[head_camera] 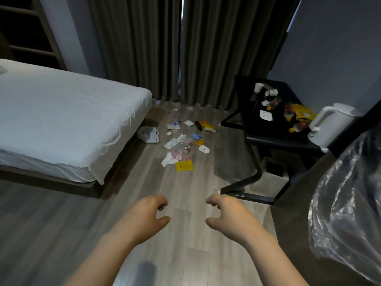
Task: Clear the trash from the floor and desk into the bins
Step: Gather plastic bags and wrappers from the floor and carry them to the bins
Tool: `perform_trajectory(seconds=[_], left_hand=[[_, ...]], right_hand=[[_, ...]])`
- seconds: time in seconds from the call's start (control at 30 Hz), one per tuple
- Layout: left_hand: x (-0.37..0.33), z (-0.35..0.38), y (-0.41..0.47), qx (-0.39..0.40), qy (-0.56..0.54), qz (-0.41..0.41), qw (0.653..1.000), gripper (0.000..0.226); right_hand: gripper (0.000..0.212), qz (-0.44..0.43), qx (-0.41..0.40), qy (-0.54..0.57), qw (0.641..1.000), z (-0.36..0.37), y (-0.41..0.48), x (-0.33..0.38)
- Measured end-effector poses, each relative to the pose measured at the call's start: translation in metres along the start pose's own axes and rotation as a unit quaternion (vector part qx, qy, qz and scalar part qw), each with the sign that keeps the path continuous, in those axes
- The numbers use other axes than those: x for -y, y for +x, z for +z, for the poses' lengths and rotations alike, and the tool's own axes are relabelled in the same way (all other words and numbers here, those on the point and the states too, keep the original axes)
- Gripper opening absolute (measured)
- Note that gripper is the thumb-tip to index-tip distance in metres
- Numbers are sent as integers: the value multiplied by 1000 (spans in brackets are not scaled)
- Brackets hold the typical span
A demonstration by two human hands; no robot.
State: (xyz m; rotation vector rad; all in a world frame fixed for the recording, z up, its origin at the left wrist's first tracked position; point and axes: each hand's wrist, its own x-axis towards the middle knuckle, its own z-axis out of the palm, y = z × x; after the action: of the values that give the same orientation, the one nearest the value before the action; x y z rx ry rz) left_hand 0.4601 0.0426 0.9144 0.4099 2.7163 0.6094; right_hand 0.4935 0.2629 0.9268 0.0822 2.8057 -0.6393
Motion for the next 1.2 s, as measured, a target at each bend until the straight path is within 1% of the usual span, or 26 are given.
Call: perform_trajectory(seconds=[0.2,0.37,0.5,0.63,0.87,1.07,1.2], left_hand=[[15,-28,108,-1,9,-12,1000,39],[10,-62,204,-2,29,-18,999,39],[6,-83,271,-2,28,-16,999,38],[11,-93,327,12,12,-37,999,38],[43,-113,428,29,16,-35,999,36],[87,-143,533,56,12,-36,998,40],[115,-171,601,87,17,-28,996,39]], right_hand=[[51,-9,-1,-2,1000,-21,114,-8],[53,-11,5,9,1000,-58,215,-21],[53,-14,16,15,1000,-83,283,-32],[54,-13,28,15,999,-97,339,-40],[52,7,49,15,999,-105,441,-47],[51,38,64,24,997,-110,543,-30],[51,65,80,31,994,-117,607,-15]])
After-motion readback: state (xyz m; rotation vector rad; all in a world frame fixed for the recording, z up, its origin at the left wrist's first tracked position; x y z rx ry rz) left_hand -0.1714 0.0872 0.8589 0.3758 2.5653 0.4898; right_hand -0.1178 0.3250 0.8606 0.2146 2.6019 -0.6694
